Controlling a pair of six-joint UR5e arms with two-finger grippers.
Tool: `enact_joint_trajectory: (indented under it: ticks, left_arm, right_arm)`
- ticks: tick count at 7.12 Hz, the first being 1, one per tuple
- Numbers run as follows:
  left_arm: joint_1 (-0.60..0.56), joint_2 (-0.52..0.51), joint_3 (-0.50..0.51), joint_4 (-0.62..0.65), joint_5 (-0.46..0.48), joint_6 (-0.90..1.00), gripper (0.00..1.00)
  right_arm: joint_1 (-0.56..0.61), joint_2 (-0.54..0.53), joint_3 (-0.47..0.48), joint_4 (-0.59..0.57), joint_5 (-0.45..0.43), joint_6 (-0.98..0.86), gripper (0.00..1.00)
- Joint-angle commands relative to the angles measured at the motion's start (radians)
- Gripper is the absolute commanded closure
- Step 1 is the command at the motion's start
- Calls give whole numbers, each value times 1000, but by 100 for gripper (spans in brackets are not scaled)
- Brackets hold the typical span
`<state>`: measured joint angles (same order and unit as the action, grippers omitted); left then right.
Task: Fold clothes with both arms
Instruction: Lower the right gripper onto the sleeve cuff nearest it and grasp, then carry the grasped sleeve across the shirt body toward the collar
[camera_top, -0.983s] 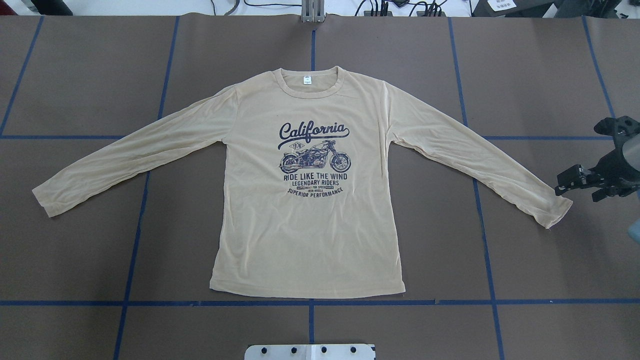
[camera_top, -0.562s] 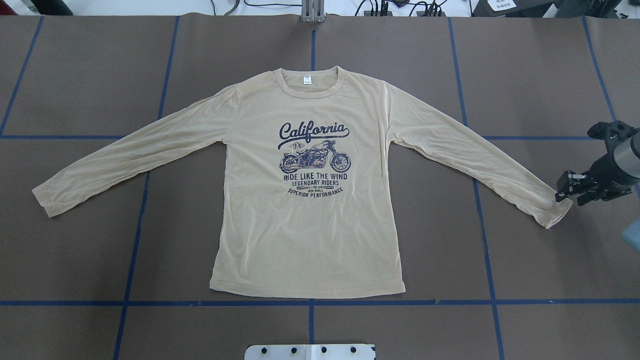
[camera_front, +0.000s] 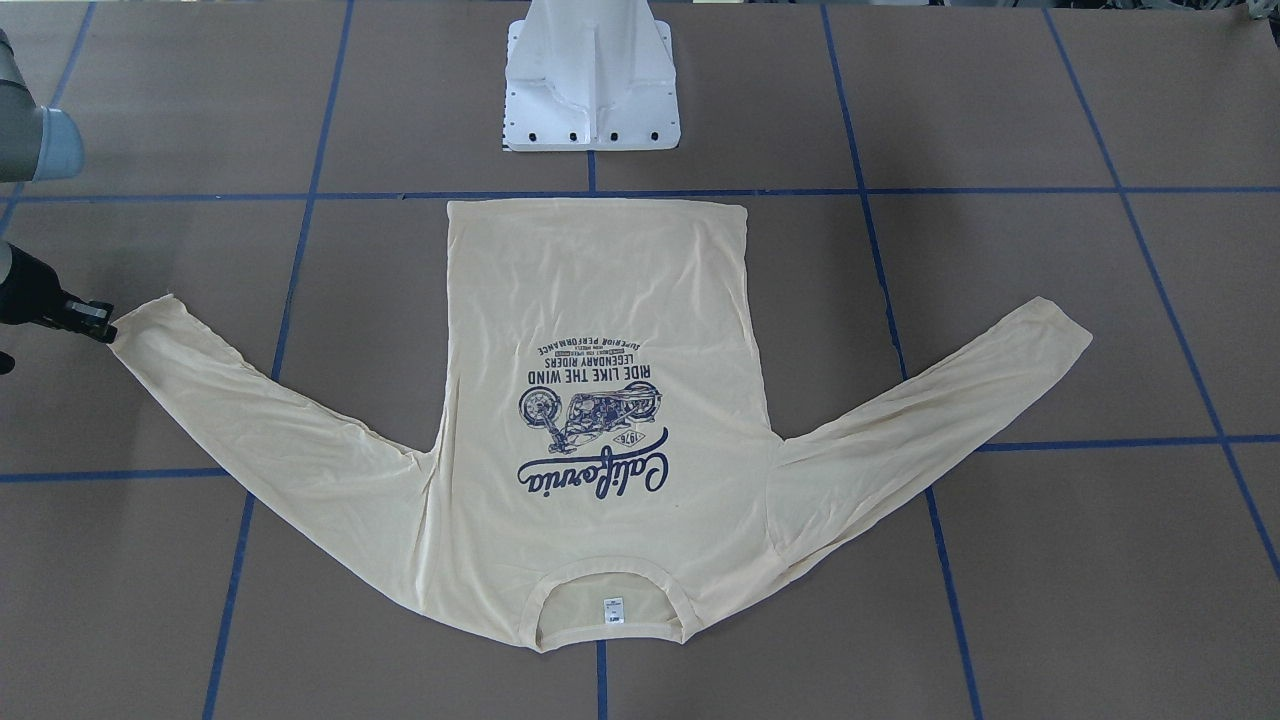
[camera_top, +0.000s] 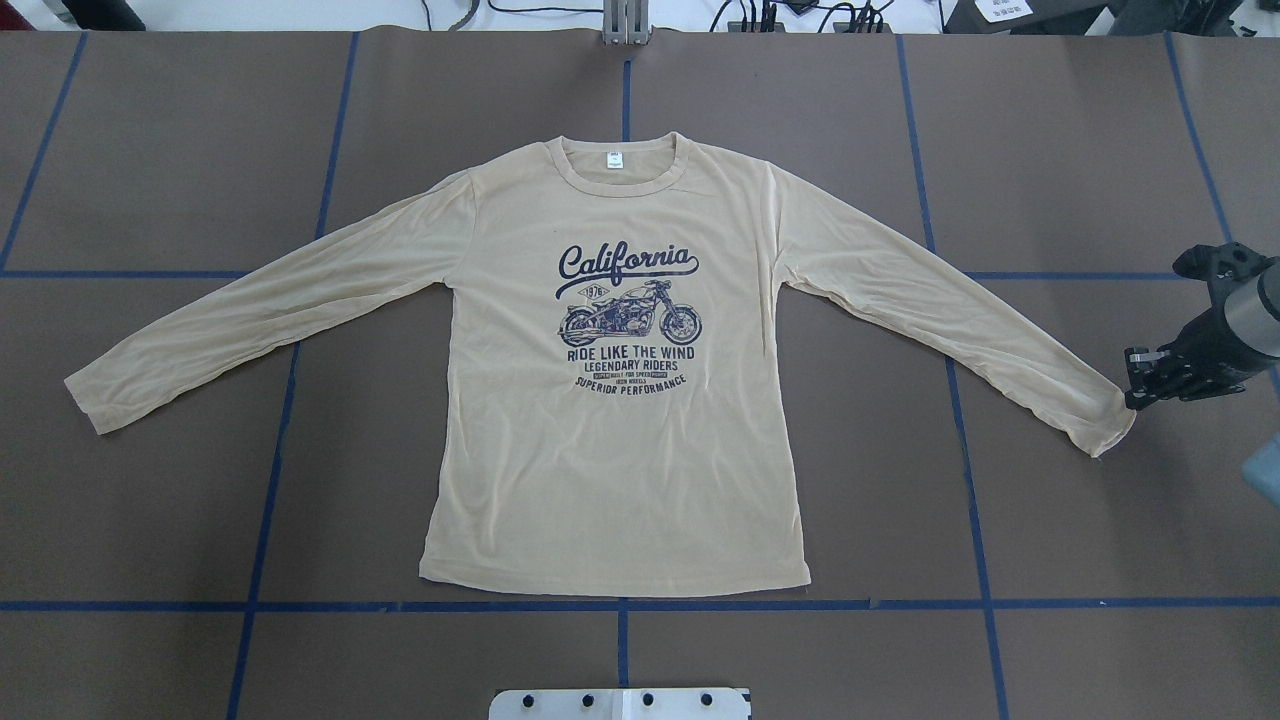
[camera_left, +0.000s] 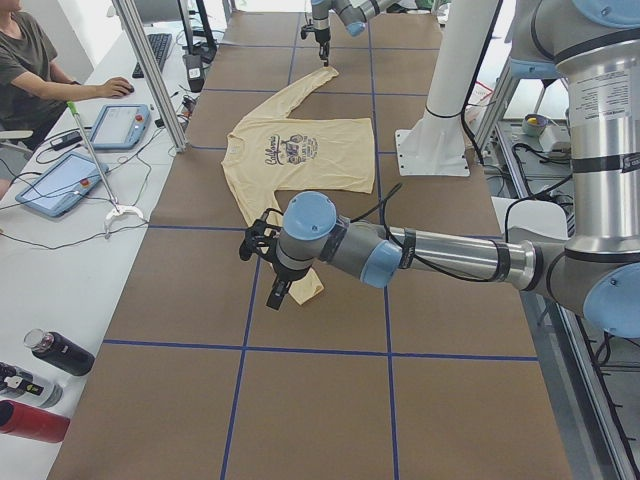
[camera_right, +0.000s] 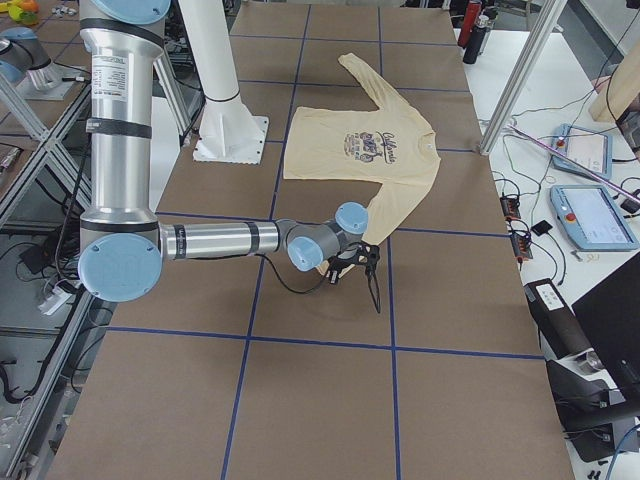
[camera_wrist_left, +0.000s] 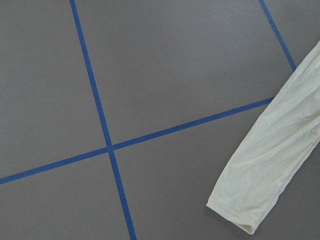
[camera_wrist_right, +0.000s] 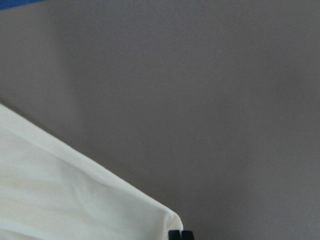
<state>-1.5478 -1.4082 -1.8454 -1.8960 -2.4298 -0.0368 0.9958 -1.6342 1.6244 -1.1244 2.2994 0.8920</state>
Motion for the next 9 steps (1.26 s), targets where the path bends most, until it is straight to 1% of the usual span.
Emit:
enact_joint_trajectory:
  ticks: [1,2,3,4,5,6,7,8,9]
  left_arm:
    - [0,0,0,-2,0,0,0]
    - [0,0,-2,-2,0,2,0]
    - [0,0,0,0,0,3,0]
    - [0,0,0,0,0,5,0]
    - [0,0,0,1,0,5,0]
    - [0,2,0,2,0,6,0]
    - [0,2,2,2,0,6,0]
    - [0,2,3,3,0,8,0]
    - [0,2,2,2,0,8,0]
  right_arm:
    - [1,8,128,-6,8,94,100]
    - [1,70,167,-15,15,191,100]
    - [0,180,145,-35,25,315,100]
    - [-6,294,126,-113,25,385,100]
    - [-8,403,121,-226,23,398,100]
    - [-26,486,105,-298,15,428,100]
    - [-72,569,59,-296,-4,509,100]
    - [-92,659,-2,-296,-33,543,100]
    - [-98,725,-65,-292,-53,544,100]
